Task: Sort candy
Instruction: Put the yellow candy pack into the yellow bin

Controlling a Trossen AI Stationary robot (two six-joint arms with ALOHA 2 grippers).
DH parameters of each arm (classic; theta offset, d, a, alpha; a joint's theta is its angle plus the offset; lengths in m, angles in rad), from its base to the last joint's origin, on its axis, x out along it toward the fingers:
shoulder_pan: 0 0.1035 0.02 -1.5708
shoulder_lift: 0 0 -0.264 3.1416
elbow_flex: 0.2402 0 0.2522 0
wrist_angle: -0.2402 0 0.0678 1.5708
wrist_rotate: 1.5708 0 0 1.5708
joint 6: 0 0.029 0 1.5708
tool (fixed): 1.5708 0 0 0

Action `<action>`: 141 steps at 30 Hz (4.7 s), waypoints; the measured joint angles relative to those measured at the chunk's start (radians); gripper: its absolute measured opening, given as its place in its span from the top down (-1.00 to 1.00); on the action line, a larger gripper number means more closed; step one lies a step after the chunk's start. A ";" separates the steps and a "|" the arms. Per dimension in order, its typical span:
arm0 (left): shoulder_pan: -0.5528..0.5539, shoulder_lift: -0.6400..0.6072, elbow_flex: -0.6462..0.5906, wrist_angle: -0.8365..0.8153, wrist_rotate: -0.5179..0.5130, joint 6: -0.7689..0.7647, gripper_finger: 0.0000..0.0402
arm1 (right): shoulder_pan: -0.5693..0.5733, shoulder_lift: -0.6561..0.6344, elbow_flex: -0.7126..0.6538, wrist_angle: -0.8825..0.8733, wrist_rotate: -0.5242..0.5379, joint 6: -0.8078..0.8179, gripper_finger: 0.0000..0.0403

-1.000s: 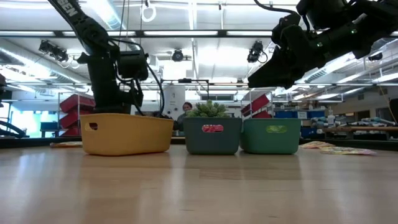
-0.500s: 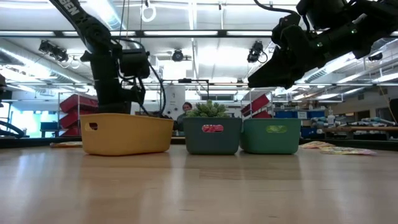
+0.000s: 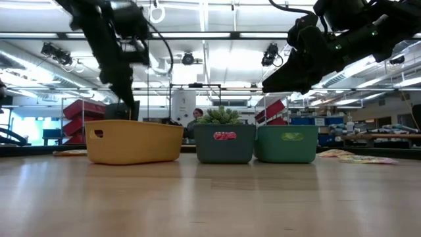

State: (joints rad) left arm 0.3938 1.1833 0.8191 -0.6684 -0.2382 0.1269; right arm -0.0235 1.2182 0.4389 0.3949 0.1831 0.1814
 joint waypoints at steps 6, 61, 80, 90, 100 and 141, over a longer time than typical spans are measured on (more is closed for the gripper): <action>-0.079 -0.115 0.002 -0.005 0.001 -0.052 1.00 | 0.000 0.000 0.018 -0.001 -0.014 -0.003 0.36; -0.072 0.177 -0.001 -0.068 0.039 0.056 0.99 | -0.001 0.000 0.050 -0.062 -0.025 -0.024 0.36; -0.389 0.124 0.086 -0.023 0.271 0.198 1.00 | -0.005 0.000 0.050 -0.059 -0.025 -0.016 0.36; -0.409 0.280 0.086 0.009 0.242 0.312 0.99 | -0.005 0.000 0.050 -0.059 -0.025 0.000 0.36; -0.417 0.284 0.086 0.014 0.228 0.367 0.69 | -0.006 0.000 0.050 -0.060 -0.025 0.000 0.35; -0.581 0.301 0.123 0.003 0.321 0.023 1.00 | -0.006 0.000 0.050 -0.064 -0.009 -0.046 0.77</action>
State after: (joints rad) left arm -0.1874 1.4847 0.9421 -0.6653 0.0826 0.1501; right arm -0.0299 1.2184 0.4889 0.3309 0.1745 0.1352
